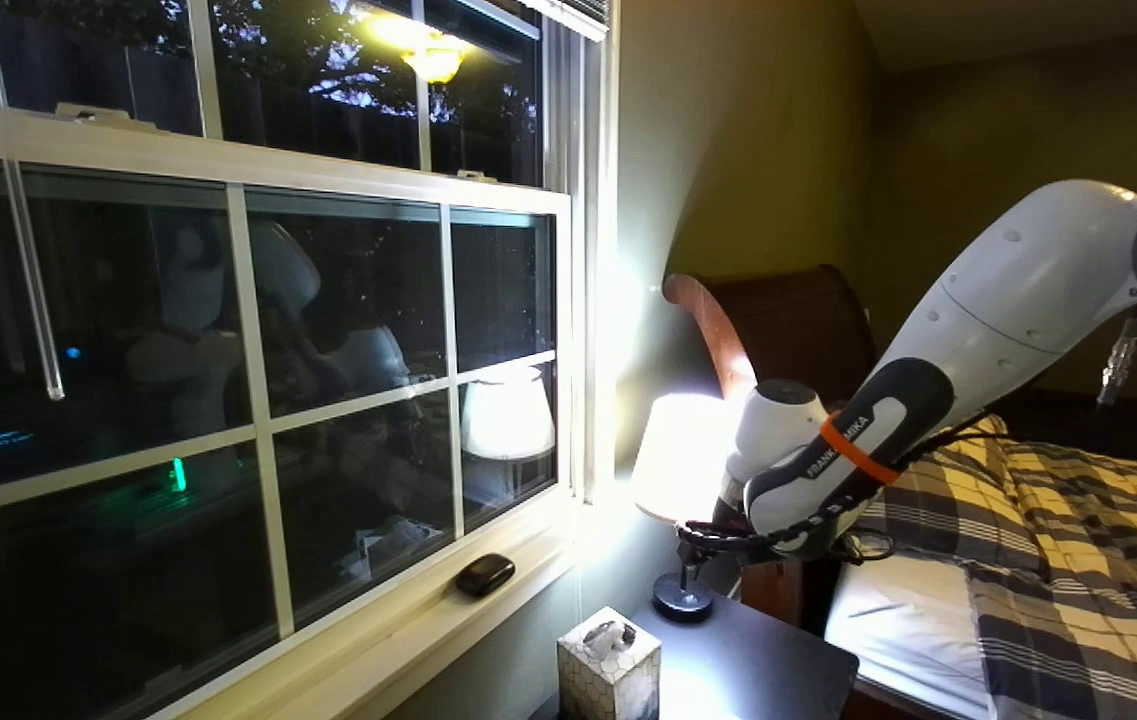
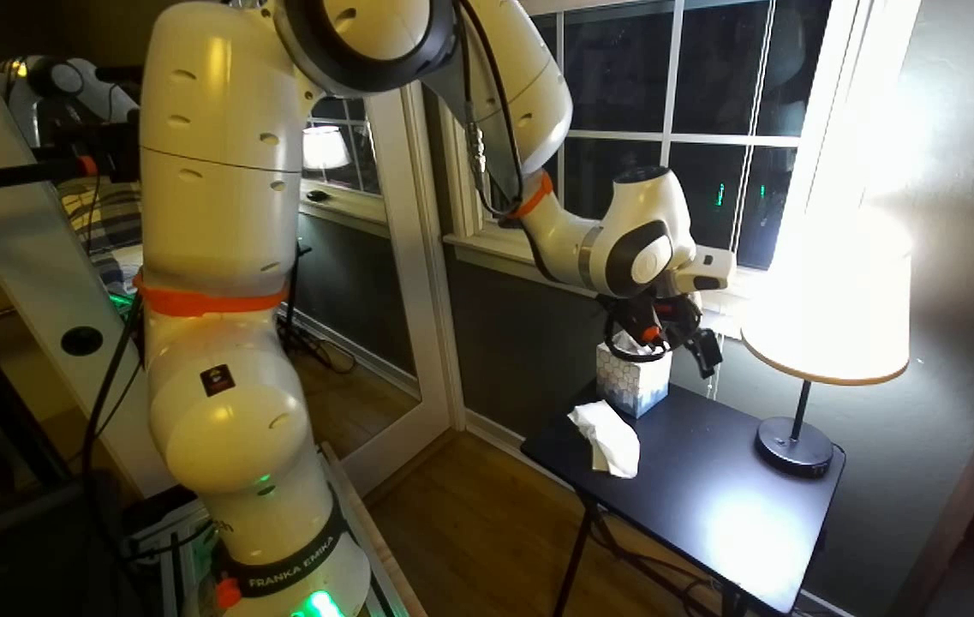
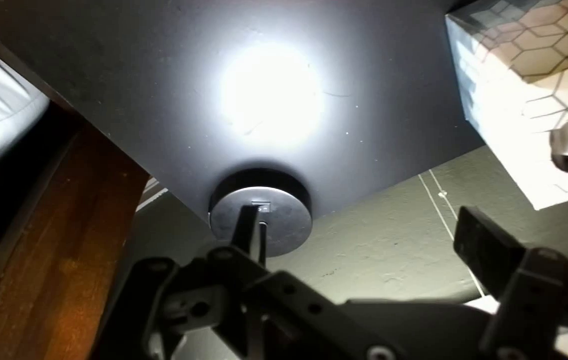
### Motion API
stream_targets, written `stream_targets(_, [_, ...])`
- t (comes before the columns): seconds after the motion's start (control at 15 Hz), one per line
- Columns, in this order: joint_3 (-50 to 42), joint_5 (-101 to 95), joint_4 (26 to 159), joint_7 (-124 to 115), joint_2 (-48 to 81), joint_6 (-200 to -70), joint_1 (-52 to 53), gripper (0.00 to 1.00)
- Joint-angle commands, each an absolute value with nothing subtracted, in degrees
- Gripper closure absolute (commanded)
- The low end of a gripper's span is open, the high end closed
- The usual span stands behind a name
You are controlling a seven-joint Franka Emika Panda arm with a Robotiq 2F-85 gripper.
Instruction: Turn off the lamp
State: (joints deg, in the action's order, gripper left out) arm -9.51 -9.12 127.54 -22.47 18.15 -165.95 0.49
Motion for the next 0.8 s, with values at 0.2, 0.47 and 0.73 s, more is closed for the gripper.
stream_targets(0.2, [-17.0, -10.1, 122.2, -25.6, 27.4, -165.3, 7.9, 0.0])
stream_targets(0.47, [-15.6, -7.7, 123.9, -23.0, 25.6, -166.4, 6.6, 0.0])
stream_targets(0.73, [-15.7, -7.7, 123.8, -22.9, 25.3, -166.4, 6.6, 0.0])
